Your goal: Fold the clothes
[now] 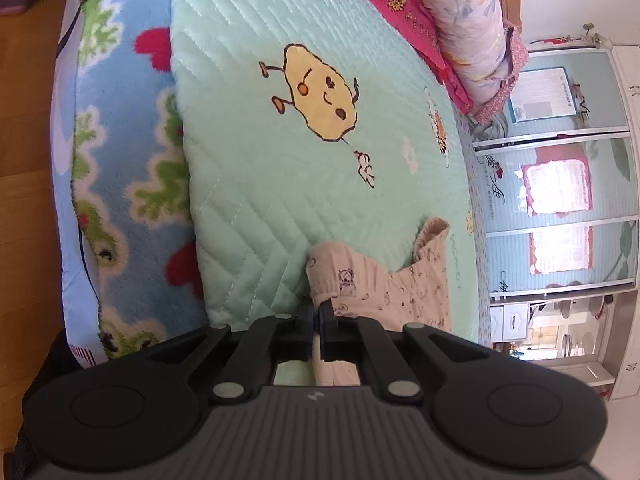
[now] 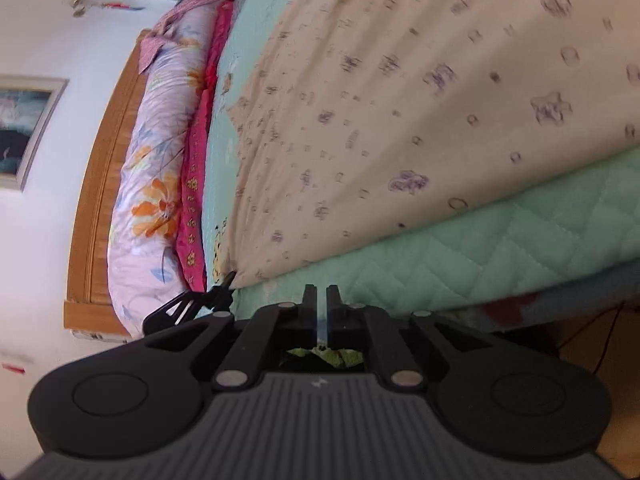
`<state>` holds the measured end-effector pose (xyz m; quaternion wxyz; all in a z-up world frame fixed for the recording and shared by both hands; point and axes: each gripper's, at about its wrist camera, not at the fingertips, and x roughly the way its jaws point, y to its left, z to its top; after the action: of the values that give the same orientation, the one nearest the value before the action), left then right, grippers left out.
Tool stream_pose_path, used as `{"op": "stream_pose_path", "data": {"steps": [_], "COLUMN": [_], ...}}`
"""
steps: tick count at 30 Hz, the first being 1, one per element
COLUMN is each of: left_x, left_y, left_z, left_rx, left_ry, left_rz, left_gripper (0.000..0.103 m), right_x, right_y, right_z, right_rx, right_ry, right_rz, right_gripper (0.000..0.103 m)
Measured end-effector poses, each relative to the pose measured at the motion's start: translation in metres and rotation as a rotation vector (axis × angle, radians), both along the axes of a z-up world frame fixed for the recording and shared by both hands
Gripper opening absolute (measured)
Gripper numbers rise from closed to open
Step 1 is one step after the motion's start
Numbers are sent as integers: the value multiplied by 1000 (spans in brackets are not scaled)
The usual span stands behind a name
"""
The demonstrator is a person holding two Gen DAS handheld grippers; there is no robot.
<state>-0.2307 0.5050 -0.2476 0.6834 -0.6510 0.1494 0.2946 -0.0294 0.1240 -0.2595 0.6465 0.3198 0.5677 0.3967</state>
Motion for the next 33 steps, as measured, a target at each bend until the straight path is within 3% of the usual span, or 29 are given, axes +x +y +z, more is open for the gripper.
{"op": "stream_pose_path", "data": {"steps": [3, 8, 12, 16, 21, 27, 29, 33], "left_x": [-11, -49, -73, -67, -32, 32, 50, 68], "left_y": [0, 0, -11, -30, -65, -106, -118, -138], "left_z": [4, 17, 37, 59, 75, 78, 76, 78], "left_rx": [3, 29, 67, 103, 116, 126, 125, 142], "left_ry": [6, 22, 7, -16, -39, -11, 7, 38], "left_rz": [24, 132, 131, 65, -59, -242, -285, -339], "left_gripper": [4, 7, 7, 9, 11, 14, 14, 14], "right_x": [1, 8, 14, 27, 50, 59, 55, 41], "right_y": [-7, -18, -33, -58, -115, -230, -270, -336], "right_z": [18, 29, 36, 43, 48, 44, 37, 19], "right_rx": [10, 10, 23, 49, 64, 65, 66, 72], "right_ry": [-97, -124, -117, -125, -130, -151, -137, -114], "right_rz": [6, -20, -74, -164, -340, -650, -747, -907], "right_gripper": [26, 29, 29, 32, 34, 37, 43, 45]}}
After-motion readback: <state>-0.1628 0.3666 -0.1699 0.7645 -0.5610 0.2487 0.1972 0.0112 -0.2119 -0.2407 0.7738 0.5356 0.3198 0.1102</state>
